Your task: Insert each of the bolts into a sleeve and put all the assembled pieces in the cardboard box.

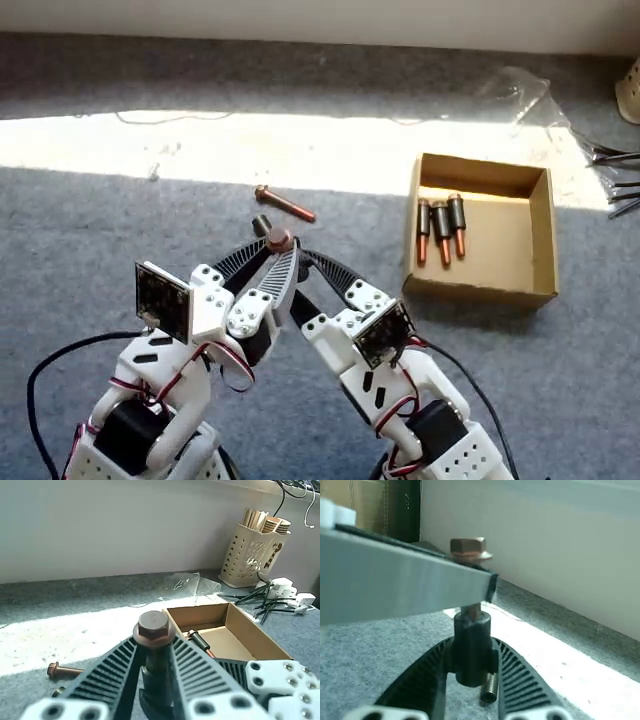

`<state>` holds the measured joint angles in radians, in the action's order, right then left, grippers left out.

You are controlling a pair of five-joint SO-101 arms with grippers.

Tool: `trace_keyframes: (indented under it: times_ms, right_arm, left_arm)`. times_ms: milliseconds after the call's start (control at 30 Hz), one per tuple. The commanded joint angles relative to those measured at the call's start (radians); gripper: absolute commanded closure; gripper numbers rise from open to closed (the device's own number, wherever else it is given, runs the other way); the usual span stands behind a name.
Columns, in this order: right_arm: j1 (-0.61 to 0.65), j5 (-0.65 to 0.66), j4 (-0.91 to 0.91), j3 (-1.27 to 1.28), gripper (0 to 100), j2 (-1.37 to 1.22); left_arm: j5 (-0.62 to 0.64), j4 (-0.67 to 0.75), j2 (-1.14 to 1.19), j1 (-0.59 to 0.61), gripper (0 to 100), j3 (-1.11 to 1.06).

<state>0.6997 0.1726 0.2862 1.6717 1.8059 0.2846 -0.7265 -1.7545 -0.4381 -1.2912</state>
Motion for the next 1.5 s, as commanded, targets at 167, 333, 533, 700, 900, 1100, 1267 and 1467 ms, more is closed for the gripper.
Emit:
trace_keyframes:
  times_ms: [167, 333, 533, 700, 900, 1100, 1267, 1467]
  right_arm:
    - [-0.001, 0.011, 0.001, 0.125, 99.4, 0.024]
    - [-0.001, 0.011, 0.001, 0.125, 99.4, 0.024]
    - [-0.001, 0.011, 0.002, 0.125, 99.4, 0.024]
    - [-0.001, 0.012, 0.002, 0.124, 99.4, 0.021]
    - [-0.051, 0.012, 0.002, 0.122, 99.4, 0.024]
    - [-0.088, 0.015, 0.001, 0.122, 99.4, 0.024]
    - [-0.145, 0.017, -0.001, 0.122, 99.4, 0.024]
    - [-0.186, 0.017, -0.001, 0.122, 99.4, 0.024]
  left_arm:
    - [-0.029, 0.0, 0.025, 0.008, 86, 0.012]
    - [-0.032, 0.0, 0.027, 0.008, 86, 0.012]
    - [-0.034, 0.0, 0.018, 0.018, 81, 0.027]
    - [-0.035, -0.002, 0.018, 0.062, 76, 0.105]
    - [-0.035, -0.003, 0.016, 0.252, 76, 0.122]
    - [-0.038, -0.092, 0.016, 0.351, 76, 0.124]
    - [-0.147, -0.1, 0.015, 0.49, 78, 0.12]
    - [-0.163, -0.1, 0.015, 0.526, 90, 0.114]
